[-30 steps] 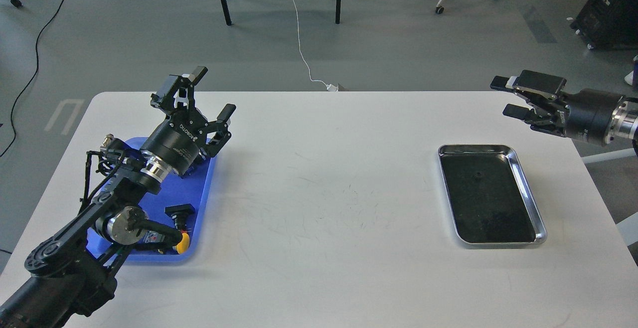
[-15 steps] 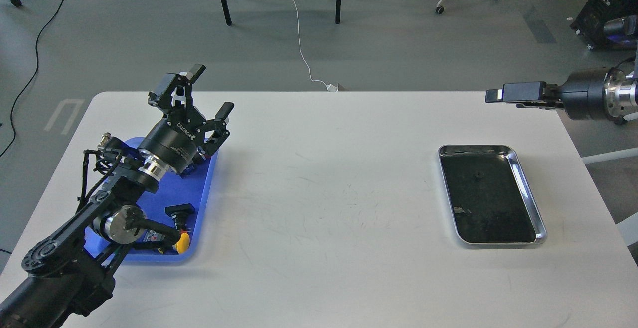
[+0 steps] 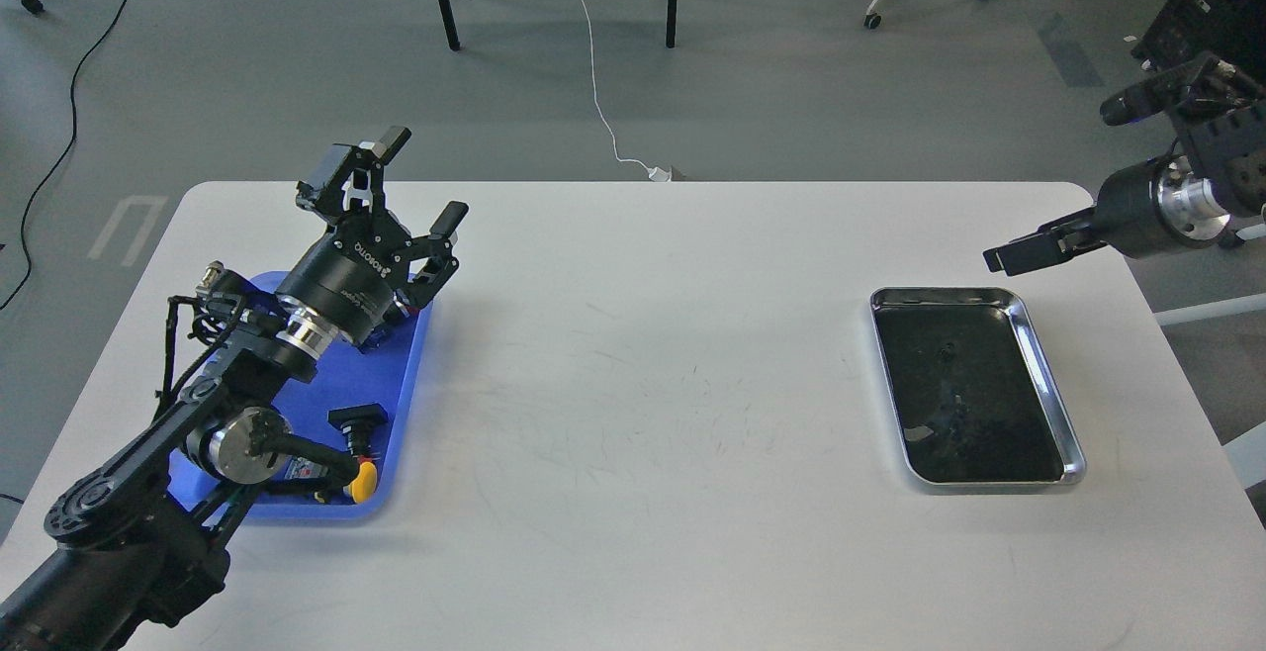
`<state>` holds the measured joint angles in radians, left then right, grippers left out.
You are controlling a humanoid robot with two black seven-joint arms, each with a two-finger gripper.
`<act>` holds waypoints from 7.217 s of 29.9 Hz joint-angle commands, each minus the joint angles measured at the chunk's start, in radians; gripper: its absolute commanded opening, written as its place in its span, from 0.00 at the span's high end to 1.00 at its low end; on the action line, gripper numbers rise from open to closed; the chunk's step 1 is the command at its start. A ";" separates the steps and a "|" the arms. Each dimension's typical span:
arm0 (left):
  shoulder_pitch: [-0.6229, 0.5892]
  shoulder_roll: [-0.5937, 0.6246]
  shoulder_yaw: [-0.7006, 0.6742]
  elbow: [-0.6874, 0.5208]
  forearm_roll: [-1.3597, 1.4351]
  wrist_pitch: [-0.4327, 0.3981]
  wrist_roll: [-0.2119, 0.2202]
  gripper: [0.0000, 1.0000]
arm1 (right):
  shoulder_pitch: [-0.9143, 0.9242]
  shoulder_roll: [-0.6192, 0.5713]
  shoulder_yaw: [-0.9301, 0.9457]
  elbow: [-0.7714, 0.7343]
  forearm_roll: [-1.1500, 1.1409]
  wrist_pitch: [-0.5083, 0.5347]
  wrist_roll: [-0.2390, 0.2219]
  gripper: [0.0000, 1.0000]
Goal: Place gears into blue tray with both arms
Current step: 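Swing the right gripper back over the metal tray and lower it, then grasp another small black part on the mat with the right gripper, then carry the black part to the table center and release it, then retract the right gripper and swing the left hand toward the part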
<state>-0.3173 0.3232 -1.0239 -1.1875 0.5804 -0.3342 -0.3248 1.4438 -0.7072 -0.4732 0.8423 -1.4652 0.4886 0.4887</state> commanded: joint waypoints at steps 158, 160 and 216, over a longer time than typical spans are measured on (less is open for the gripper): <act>0.127 0.158 -0.087 -0.089 -0.004 -0.039 -0.003 0.02 | -0.062 0.707 -0.108 -0.111 0.062 -0.018 0.000 0.79; 0.127 0.158 -0.087 -0.089 -0.004 -0.039 -0.003 0.02 | -0.062 0.707 -0.108 -0.088 0.062 -0.028 0.000 0.79; -0.198 0.168 0.221 -0.201 0.905 -0.154 -0.164 0.02 | -0.666 0.157 0.887 0.081 1.283 -0.087 0.000 0.05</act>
<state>-0.4419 0.4915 -0.9038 -1.3858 1.3032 -0.4871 -0.4805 0.8929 -0.5034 0.2849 0.8902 -0.1999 0.4015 0.4885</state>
